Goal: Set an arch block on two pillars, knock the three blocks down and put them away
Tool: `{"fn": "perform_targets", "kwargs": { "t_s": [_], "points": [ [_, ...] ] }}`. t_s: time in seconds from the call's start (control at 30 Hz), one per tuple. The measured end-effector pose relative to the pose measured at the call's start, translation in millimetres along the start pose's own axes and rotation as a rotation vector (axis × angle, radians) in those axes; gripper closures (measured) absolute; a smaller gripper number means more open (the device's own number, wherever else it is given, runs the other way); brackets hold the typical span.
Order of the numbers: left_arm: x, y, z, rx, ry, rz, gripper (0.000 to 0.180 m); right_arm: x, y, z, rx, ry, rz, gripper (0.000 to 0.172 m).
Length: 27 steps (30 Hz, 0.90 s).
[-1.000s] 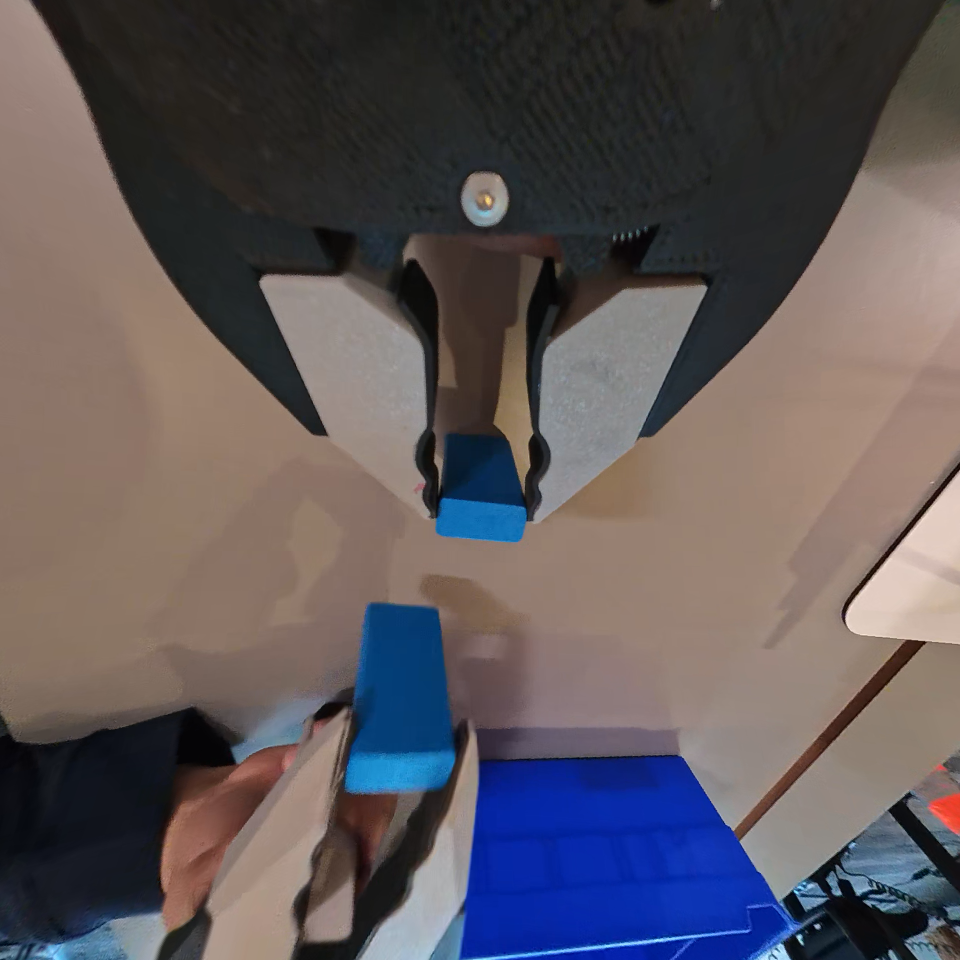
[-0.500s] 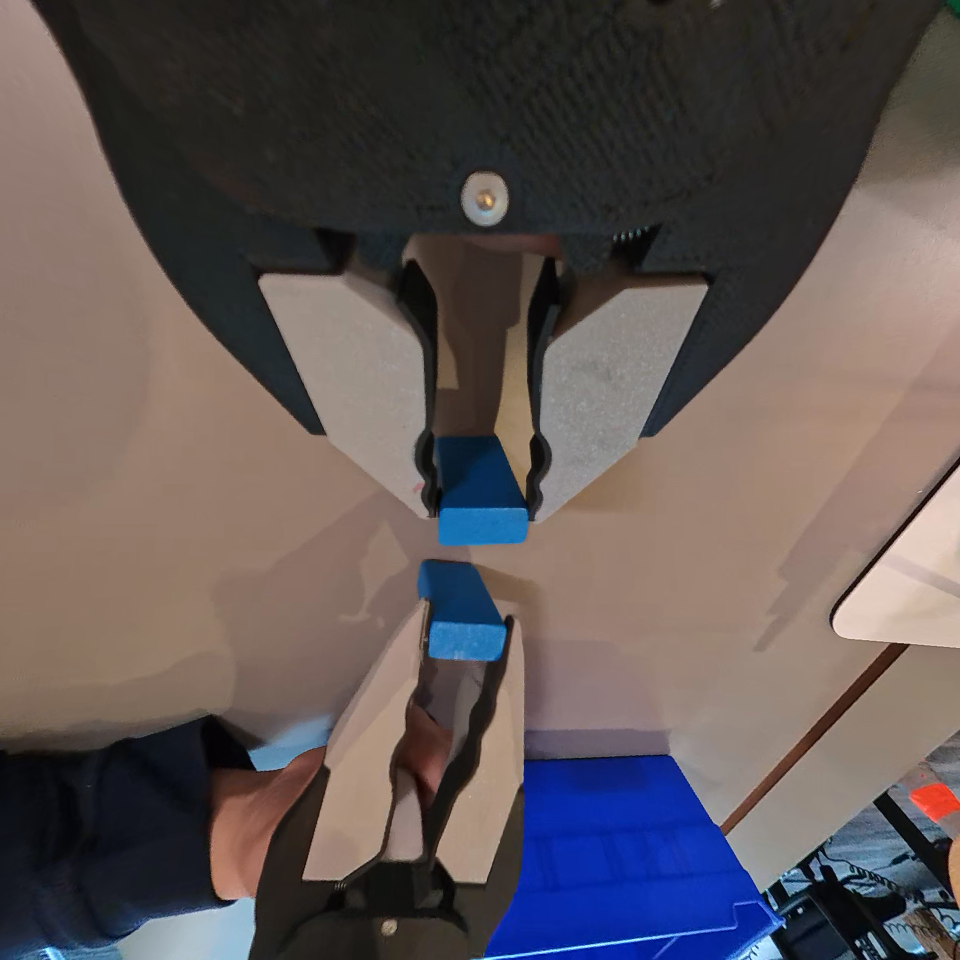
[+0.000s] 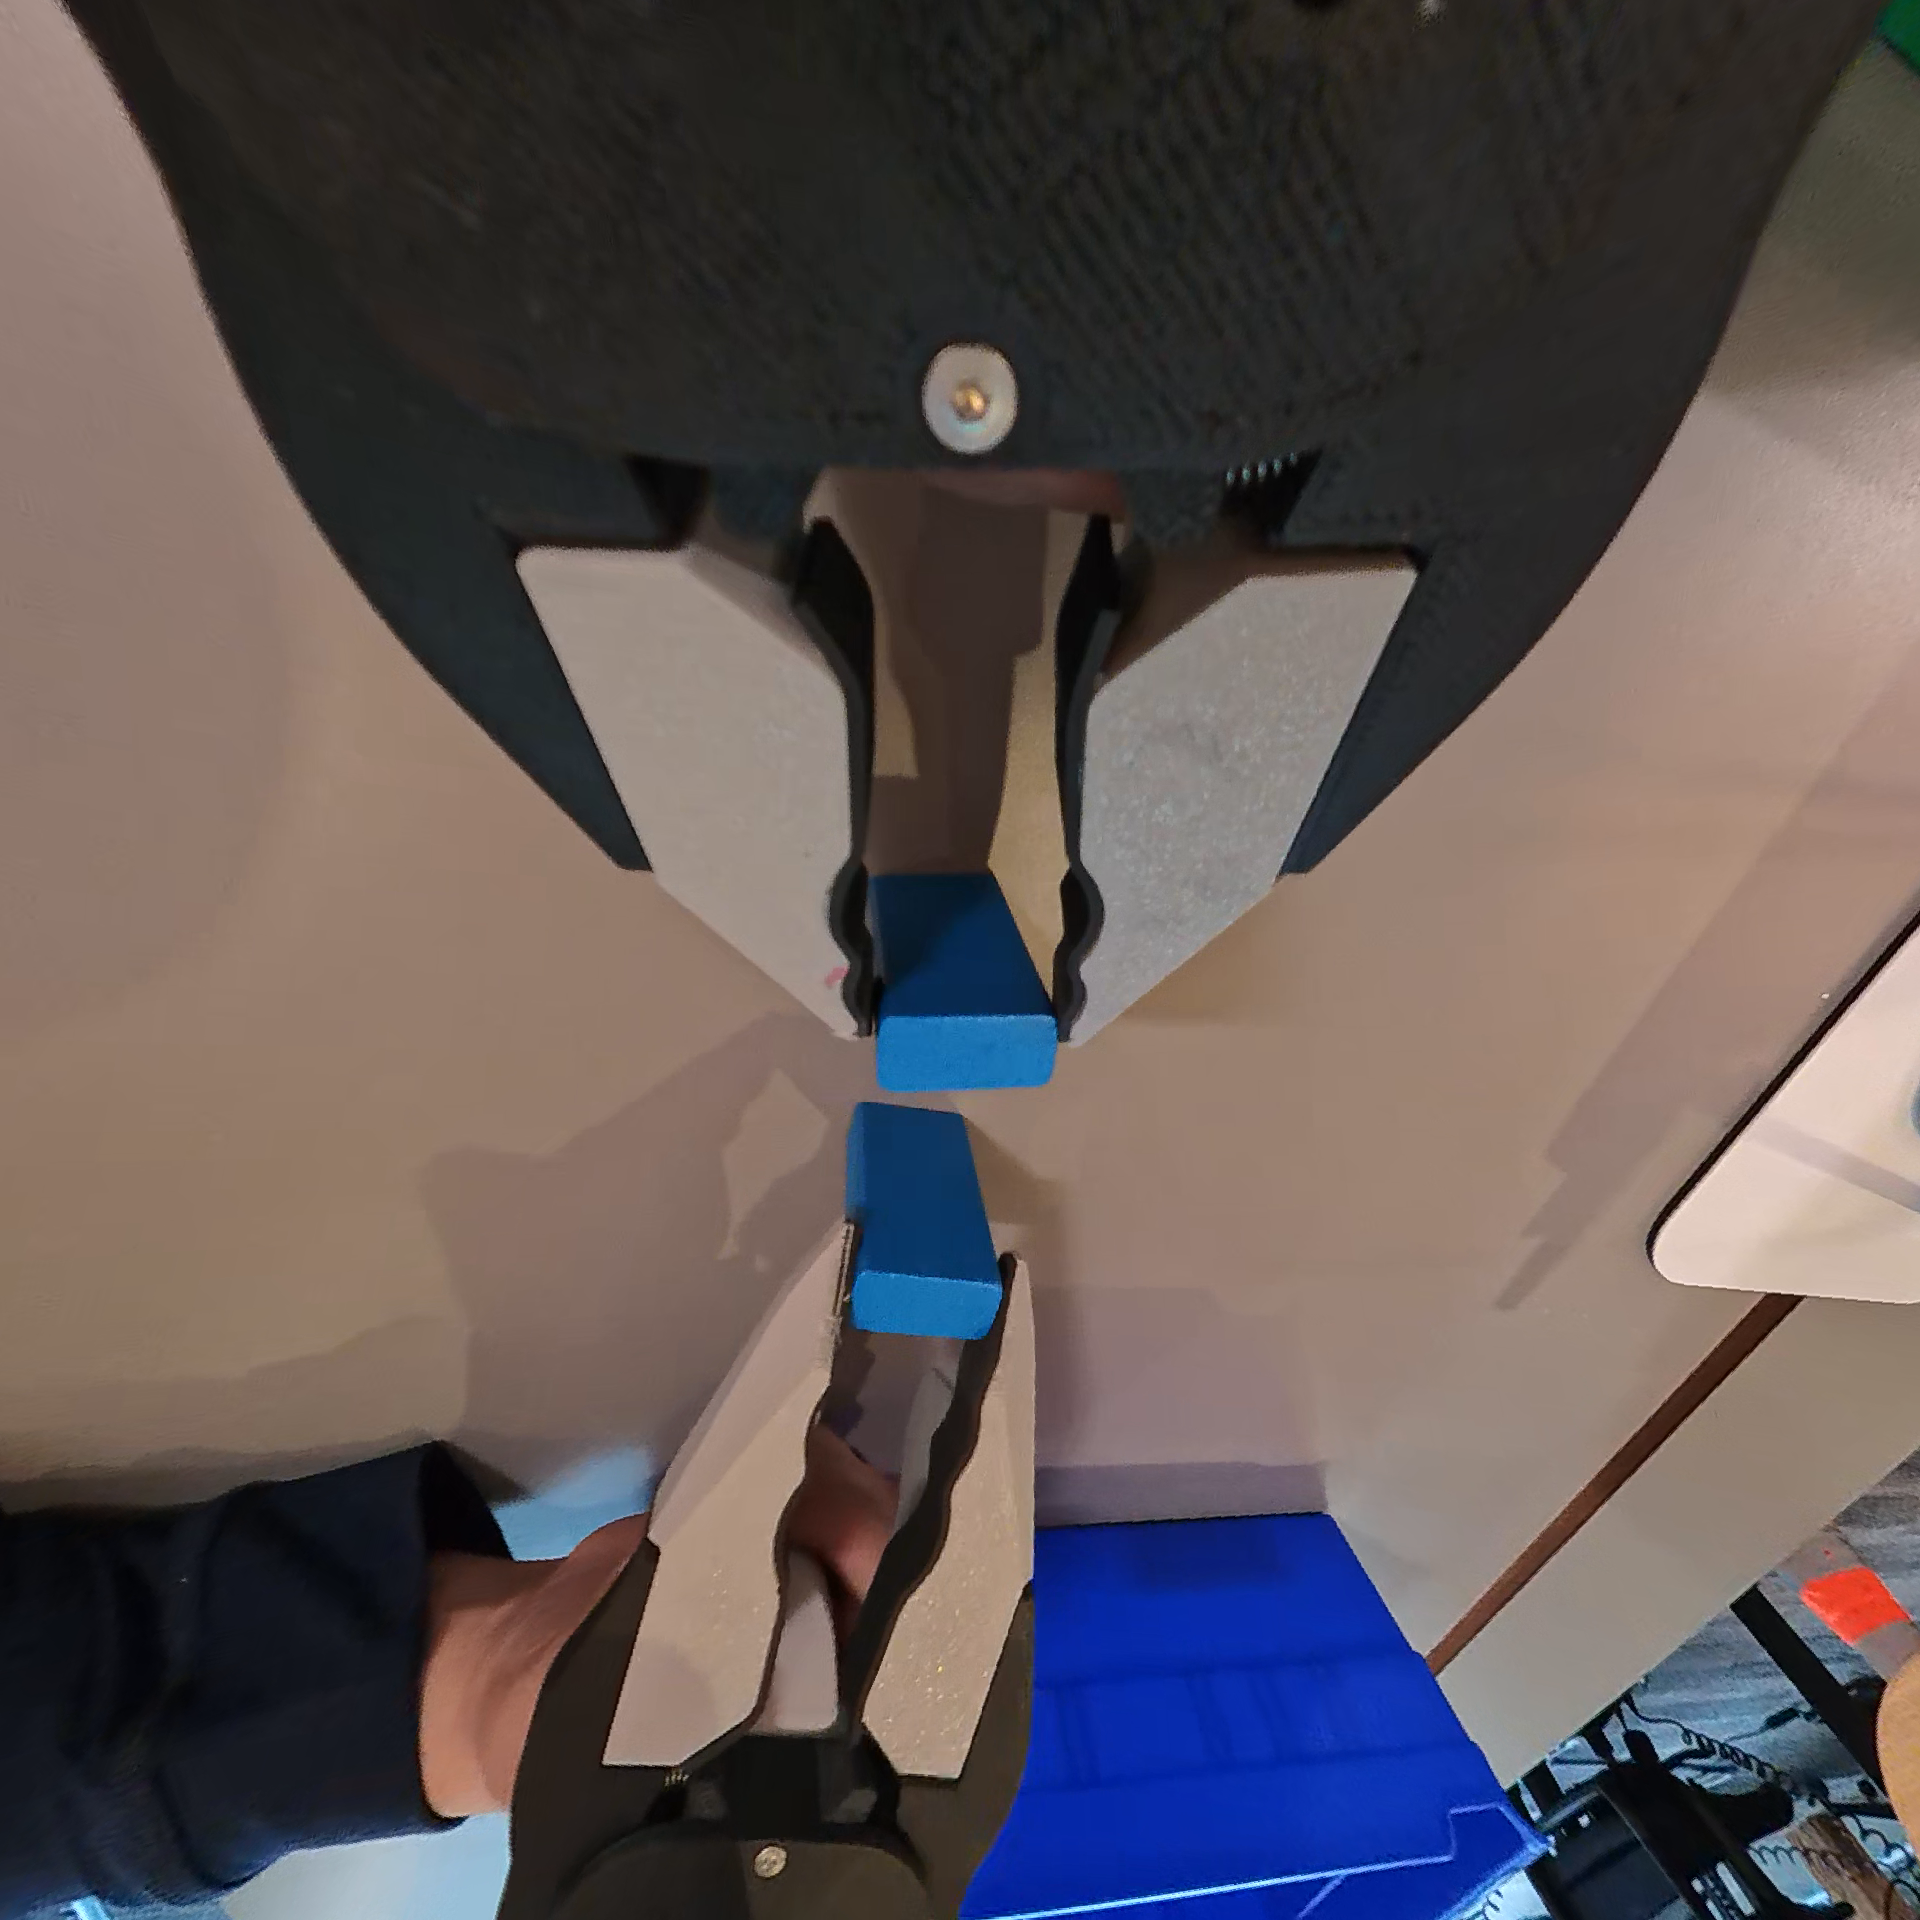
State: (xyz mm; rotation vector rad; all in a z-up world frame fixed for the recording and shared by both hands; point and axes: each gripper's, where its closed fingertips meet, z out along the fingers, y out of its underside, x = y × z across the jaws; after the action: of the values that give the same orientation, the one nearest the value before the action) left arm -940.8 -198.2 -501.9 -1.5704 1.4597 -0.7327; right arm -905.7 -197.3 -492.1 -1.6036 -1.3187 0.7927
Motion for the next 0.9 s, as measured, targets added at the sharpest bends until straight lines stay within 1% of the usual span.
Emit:
{"fn": "perform_targets", "kwargs": {
  "t_s": [0.33, 0.53, 0.63, 0.7, 0.77, 0.8, 0.83, 0.9],
  "points": [
    [-2.7, 1.5, -2.4, -0.002, -0.014, -0.014, 0.147, 3.1, 1.3, -11.3, 0.021, 0.045, 0.009, 0.143],
    [-3.7, -7.9, -9.1, 0.061, -0.014, -0.044, 0.146, 2.5, 1.1, -11.4, 0.021, 0.050, 0.005, 0.140],
    [-5.0, -15.0, -17.0, 0.082, -0.050, -0.038, 0.136, 0.9, -4.3, -15.9, 0.051, 0.052, 0.030, 0.131],
    [-4.8, -26.1, -24.0, 0.130, -0.084, -0.038, 0.136, -3.0, -14.4, -23.1, 0.115, 0.051, 0.046, 0.131],
    [-10.3, -31.2, -28.4, 0.148, -0.160, -0.055, 0.134, -3.7, -21.4, -29.7, 0.153, 0.069, 0.048, 0.130],
    [-14.0, -30.0, -29.0, 0.137, -0.203, -0.073, 0.132, -3.5, -23.7, -32.0, 0.167, 0.079, 0.047, 0.129],
    [-13.5, -27.6, -28.0, 0.119, -0.216, -0.089, 0.128, -2.8, -24.2, -33.2, 0.171, 0.090, 0.047, 0.127],
    [-6.3, -22.0, -22.2, 0.087, -0.196, -0.100, 0.124, -1.0, -22.5, -32.7, 0.163, 0.105, 0.054, 0.125]
  ]
}}
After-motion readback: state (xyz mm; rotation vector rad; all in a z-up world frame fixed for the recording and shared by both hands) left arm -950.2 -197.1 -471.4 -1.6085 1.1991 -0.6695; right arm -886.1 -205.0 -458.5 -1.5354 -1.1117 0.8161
